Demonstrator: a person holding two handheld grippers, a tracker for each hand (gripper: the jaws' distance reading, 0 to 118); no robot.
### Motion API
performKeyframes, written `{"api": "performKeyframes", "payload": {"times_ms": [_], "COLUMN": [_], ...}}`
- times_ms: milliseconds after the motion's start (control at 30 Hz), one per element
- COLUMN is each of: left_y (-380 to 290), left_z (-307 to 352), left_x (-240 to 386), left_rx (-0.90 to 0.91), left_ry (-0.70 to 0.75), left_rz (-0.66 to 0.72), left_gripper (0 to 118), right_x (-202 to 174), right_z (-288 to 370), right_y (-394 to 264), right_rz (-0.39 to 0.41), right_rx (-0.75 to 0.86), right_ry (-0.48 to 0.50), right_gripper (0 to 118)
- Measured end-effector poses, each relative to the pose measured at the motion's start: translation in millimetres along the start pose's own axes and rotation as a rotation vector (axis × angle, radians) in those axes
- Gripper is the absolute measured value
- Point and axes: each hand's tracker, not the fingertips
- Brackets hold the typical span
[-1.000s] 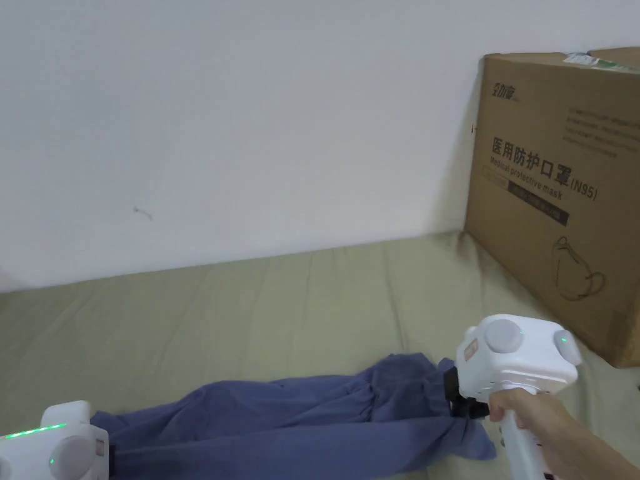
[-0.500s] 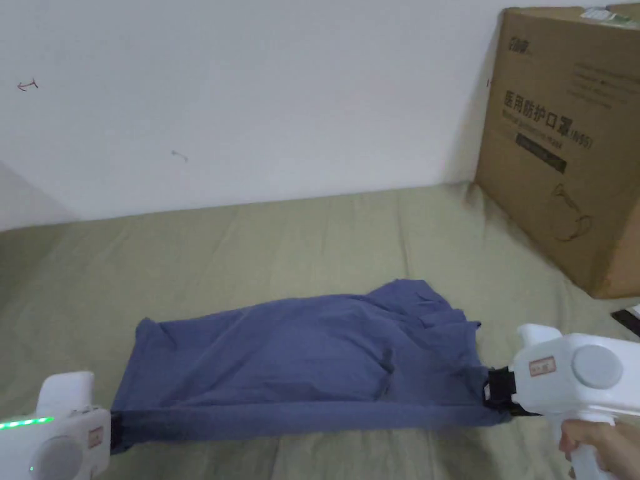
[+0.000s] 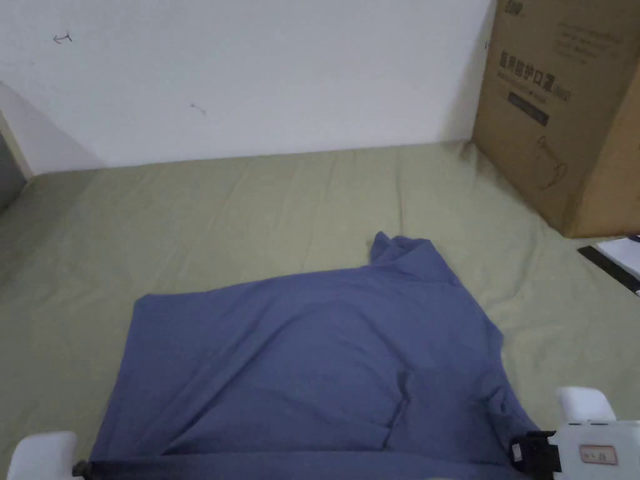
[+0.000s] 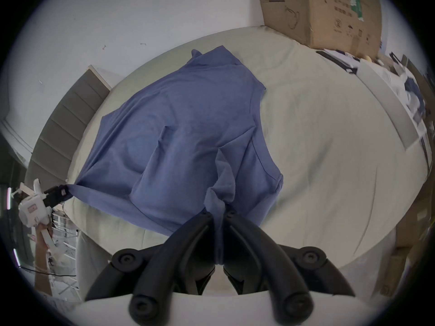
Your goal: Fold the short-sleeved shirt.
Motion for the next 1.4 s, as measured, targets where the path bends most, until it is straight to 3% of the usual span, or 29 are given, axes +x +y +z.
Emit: {"api": "performKeyframes", "payload": {"times_ms": [267, 300, 333, 367, 400, 433, 467, 533, 600, 633, 667, 733, 767, 867, 933, 1167, 1267, 1400], "left_y": [-18.0, -15.9, -15.2, -16.1, -14.9, -13.9, -13.1, -17.7, -24.5, -31.5, -39.2, -53.2, -60.7, -78.7, -86.0, -69.4, -58.1, -49.3], "left_z": [2.8, 4.1, 8.9, 15.3, 20.9, 24.9, 30.5, 46.6, 65.5, 72.8, 79.3, 89.0, 90.0, 88.6, 87.4, 74.0, 50.7, 7.1], "left_x": [2.1, 2.9, 2.2, -0.3, -2.4, -3.9, -4.8, -9.6, -7.9, -8.4, -6.1, 1.8, 4.6, 18.3, 18.0, -5.0, -20.8, -33.2], "left_rx": [-0.012, -0.018, -0.004, 0.027, 0.052, 0.048, 0.044, 0.079, 0.085, 0.091, 0.097, 0.101, 0.097, 0.081, 0.089, 0.104, 0.079, -0.016], "left_ry": [-0.012, -0.006, -0.007, -0.01, -0.033, -0.039, -0.036, -0.057, -0.055, -0.064, -0.072, -0.091, -0.082, 0.018, -0.006, -0.004, -0.011, -0.046], "left_rz": [0.033, 0.043, 0.058, 0.079, 0.096, 0.103, 0.116, 0.142, 0.145, 0.147, 0.15, 0.124, 0.097, 0.028, 0.059, 0.147, 0.185, 0.257], "left_gripper": [6, 14, 23, 39, 72, 95, 107, 107, 107, 106, 101, 52, 35, 9, 0, 0, 49, 52], "right_x": [1.9, -1.1, -3.4, -5.9, -8.4, -10.8, -11.8, -19.1, -26.6, -29.8, -34.9, -45.6, -51.0, -57.6, -57.7, -49.0, -39.0, -32.7], "right_z": [4.4, 6.9, 10.3, 12.6, 14.3, 16.0, 19.8, 32.4, 52.5, 58.7, 64.8, 73.0, 74.3, 74.1, 74.6, 69.4, 66.7, 60.8], "right_y": [-18.2, -18.1, -17.3, -16.8, -17.7, -19.0, -22.1, -26.6, -38.5, -44.4, -50.8, -64.7, -70.0, -83.6, -90.4, -93.7, -93.6, -95.2], "right_rz": [0.007, 0.015, 0.025, 0.035, 0.042, 0.047, 0.049, 0.029, -0.015, -0.024, -0.032, -0.02, -0.008, 0.006, -0.045, -0.017, -0.042, -0.052], "right_rx": [0.032, 0.043, 0.052, 0.06, 0.062, 0.066, 0.079, 0.102, 0.168, 0.195, 0.196, 0.199, 0.21, 0.231, 0.238, 0.191, 0.182, 0.158], "right_ry": [0.0, -0.001, 0.001, 0.004, 0.004, 0.0, -0.006, -0.018, 0.068, 0.108, 0.131, 0.119, 0.089, 0.052, 0.09, 0.038, 0.036, 0.007], "right_gripper": [6, 17, 38, 68, 98, 105, 103, 98, 91, 84, 68, 20, 15, 10, 2, 1, 1, 1]}}
